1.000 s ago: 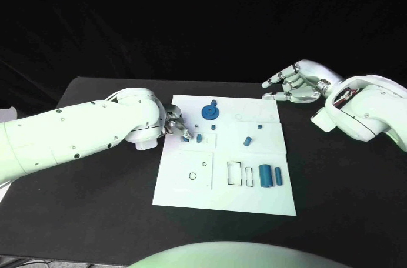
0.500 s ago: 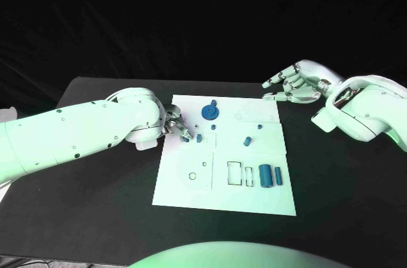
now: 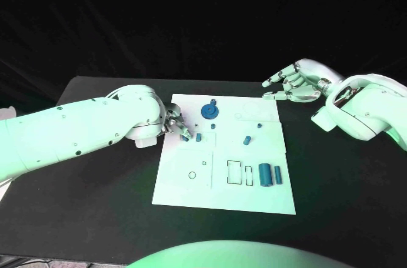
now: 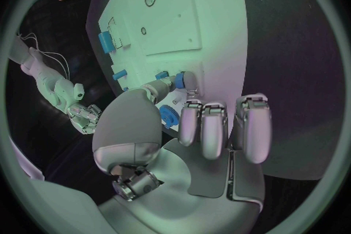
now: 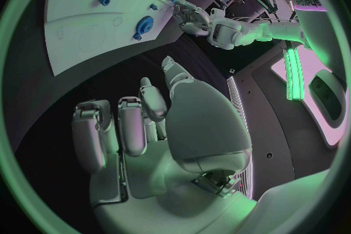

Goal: Assemble the parts on the task board

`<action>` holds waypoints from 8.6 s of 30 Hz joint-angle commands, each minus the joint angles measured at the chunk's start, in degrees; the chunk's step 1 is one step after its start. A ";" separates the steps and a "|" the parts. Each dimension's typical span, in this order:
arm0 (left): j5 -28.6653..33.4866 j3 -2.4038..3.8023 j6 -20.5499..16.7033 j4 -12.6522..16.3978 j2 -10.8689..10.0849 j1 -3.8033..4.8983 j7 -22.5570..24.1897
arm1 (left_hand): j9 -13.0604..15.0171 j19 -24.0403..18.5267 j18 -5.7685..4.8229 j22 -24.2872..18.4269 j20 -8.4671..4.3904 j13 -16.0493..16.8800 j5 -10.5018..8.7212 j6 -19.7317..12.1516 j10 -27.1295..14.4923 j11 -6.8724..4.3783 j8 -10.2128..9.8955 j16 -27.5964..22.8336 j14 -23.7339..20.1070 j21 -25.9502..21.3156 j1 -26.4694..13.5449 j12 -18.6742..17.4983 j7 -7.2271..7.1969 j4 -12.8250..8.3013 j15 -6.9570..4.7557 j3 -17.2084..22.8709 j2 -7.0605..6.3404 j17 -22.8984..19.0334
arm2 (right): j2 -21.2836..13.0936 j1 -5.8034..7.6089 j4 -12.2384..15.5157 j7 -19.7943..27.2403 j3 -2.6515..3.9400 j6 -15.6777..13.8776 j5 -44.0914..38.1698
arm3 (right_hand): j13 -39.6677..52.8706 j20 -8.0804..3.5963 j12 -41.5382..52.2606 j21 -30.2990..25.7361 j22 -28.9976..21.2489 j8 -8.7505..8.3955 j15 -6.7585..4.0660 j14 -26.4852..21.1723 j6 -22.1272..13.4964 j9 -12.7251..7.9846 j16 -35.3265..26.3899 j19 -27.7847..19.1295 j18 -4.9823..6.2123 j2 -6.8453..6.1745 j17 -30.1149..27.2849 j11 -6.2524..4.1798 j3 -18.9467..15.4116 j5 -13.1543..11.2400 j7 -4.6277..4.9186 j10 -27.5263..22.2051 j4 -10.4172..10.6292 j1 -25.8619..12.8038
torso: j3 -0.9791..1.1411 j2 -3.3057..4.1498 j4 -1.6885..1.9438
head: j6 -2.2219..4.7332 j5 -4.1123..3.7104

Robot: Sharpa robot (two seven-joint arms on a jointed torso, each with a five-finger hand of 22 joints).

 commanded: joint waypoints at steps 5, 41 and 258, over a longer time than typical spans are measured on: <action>1.12 -0.51 5.59 -0.35 0.89 -0.58 -6.15 | 0.02 4.51 -0.91 11.38 -0.47 7.47 0.11 -0.46 1.86 -0.36 -0.26 0.18 5.92 -0.18 -0.18 -0.27 -0.01 0.02 -0.38 0.16 0.35 15.05 | -0.05 -0.02 0.19 0.05 0.00 0.65 -0.24 | -0.05 0.29 -0.31 -0.19 10.51 0.01 0.19 3.21 -0.02 0.07 -0.38 2.52 0.37 0.33 2.65 0.20 -0.27 0.32 -0.04 -0.39 0.07 0.11 | 0.01 -0.04 -0.01 | -0.11 0.06; 1.13 -0.53 5.56 -2.34 2.43 -0.42 -6.75 | 0.80 4.59 -0.96 11.64 -0.40 7.66 -0.04 -0.53 1.89 -0.41 -0.32 0.18 5.92 -0.07 -0.96 -0.26 -0.10 -0.11 -0.37 0.69 1.39 15.05 | -0.36 -0.02 0.42 0.12 0.00 0.66 -0.26 | -0.10 0.29 -0.35 -0.20 10.48 0.01 0.19 3.21 -0.04 0.07 -0.41 2.50 0.38 0.35 2.63 0.20 -0.38 0.33 -0.04 -0.41 0.08 0.14 | -0.05 -0.01 0.03 | -0.02 -0.09; -1.61 -0.42 2.15 -1.82 0.43 -0.63 -5.99 | 3.28 5.31 -1.37 13.41 -0.93 8.72 -0.92 2.54 2.77 -1.16 1.47 0.18 5.92 0.97 -3.60 0.41 -1.07 3.34 -0.97 -6.30 -1.26 15.05 | 0.35 -0.02 0.91 1.45 0.01 1.30 0.22 | -1.39 0.29 -2.37 -1.07 8.74 -0.05 0.21 2.71 -0.23 0.05 -2.10 1.21 0.82 0.64 0.73 0.23 -0.92 0.63 -0.01 -1.45 0.18 0.35 | 0.00 -0.02 0.02 | -1.65 -0.06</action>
